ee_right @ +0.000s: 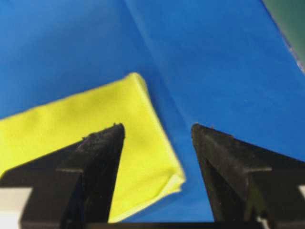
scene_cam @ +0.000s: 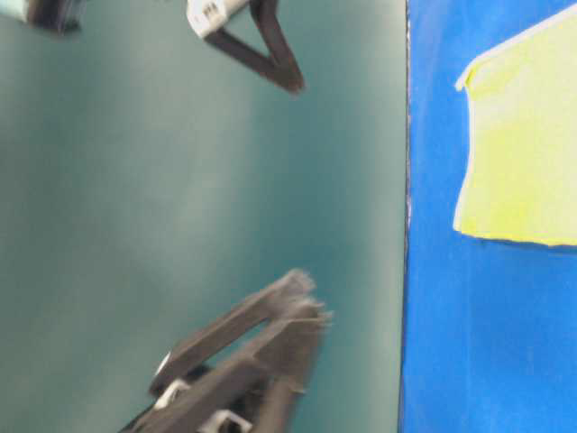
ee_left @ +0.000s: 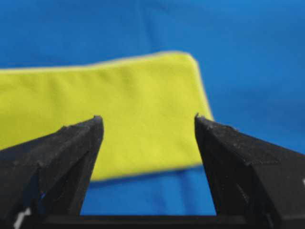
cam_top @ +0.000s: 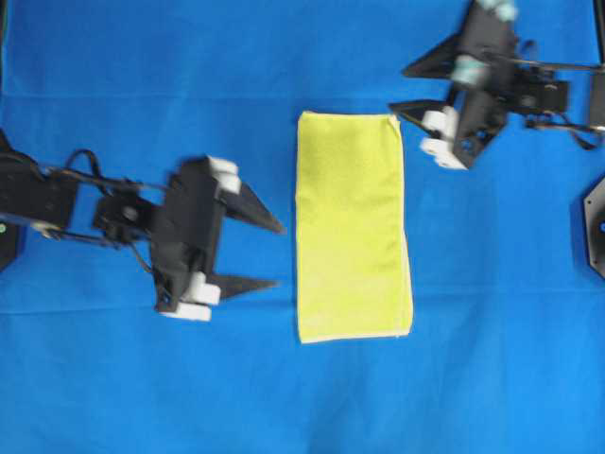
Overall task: Fold the yellow towel.
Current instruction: 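Lower the towel strip vertically onto the table and release both grippers, then move both grippers to the top corners of the towel strip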
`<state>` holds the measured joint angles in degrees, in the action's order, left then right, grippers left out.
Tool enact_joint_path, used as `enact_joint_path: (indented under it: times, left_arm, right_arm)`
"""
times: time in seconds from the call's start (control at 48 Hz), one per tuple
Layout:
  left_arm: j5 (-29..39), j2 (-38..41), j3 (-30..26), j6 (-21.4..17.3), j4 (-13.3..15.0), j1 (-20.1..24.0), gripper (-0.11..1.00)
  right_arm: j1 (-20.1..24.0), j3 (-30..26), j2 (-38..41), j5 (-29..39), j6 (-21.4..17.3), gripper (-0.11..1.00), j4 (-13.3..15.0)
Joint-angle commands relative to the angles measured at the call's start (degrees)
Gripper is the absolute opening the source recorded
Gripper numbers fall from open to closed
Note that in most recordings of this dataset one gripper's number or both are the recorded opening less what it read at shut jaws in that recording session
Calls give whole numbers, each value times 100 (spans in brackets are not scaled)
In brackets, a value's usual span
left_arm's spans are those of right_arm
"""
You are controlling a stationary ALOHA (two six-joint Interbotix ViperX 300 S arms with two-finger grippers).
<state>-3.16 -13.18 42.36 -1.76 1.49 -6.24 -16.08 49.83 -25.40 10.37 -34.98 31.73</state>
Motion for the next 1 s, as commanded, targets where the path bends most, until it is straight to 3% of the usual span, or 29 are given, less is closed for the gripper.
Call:
enact_joint_path:
  times: [0.0,0.229,0.417,0.833,0.979]
  left_arm:
    - [-642,-404,281,0,-9,167,72]
    - [-1978,-615,1099,44,0,545,72]
    - [-2364,-431,1257,97,9,615,72]
    - [-2364,-316,1107,97,9,659,72]
    - [-2329,-149,940,132,53,826,72]
  right_arm:
    - [9,299,-510,-457,-44,61,-18]
    - [9,1213,-1195,-1512,-62,61,-44]
    - [0,1617,-1222,-2136,-53,61,-105]
    - [-79,1608,-1222,-2145,-53,61,-123]
    - [-176,1415,-1099,-1802,-53,61,-211]
